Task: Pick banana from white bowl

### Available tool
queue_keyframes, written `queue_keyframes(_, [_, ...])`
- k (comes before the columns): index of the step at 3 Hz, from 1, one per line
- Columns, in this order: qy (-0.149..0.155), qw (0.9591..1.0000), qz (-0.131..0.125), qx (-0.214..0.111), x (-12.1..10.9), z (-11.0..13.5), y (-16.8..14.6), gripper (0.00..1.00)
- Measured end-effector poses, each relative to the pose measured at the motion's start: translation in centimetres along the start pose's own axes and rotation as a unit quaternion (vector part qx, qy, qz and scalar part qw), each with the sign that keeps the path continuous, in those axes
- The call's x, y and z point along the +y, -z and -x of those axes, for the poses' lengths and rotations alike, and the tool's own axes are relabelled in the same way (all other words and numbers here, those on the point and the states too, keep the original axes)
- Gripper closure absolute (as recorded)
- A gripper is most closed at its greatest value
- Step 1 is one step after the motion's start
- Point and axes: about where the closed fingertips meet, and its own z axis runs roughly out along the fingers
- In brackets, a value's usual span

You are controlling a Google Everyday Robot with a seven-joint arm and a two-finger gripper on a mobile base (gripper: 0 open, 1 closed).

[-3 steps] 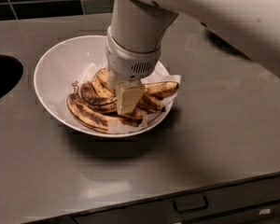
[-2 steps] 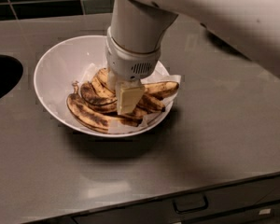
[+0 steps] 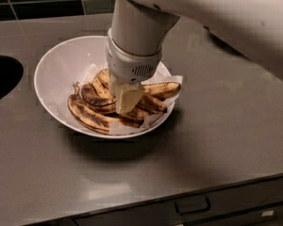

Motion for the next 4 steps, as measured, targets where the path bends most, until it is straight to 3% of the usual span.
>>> queue_keyframes(1, [0.0, 1.0, 0.0, 0.0, 0.0, 0.0, 0.0, 1.0])
queue_keyframes(2, [-0.002, 0.9997, -0.024, 0.004, 0.1, 0.3, 2.4, 1.0])
queue_keyframes(4, [0.025, 0.9946, -0.101, -0.002, 0.6, 2.3, 9.8, 1.0])
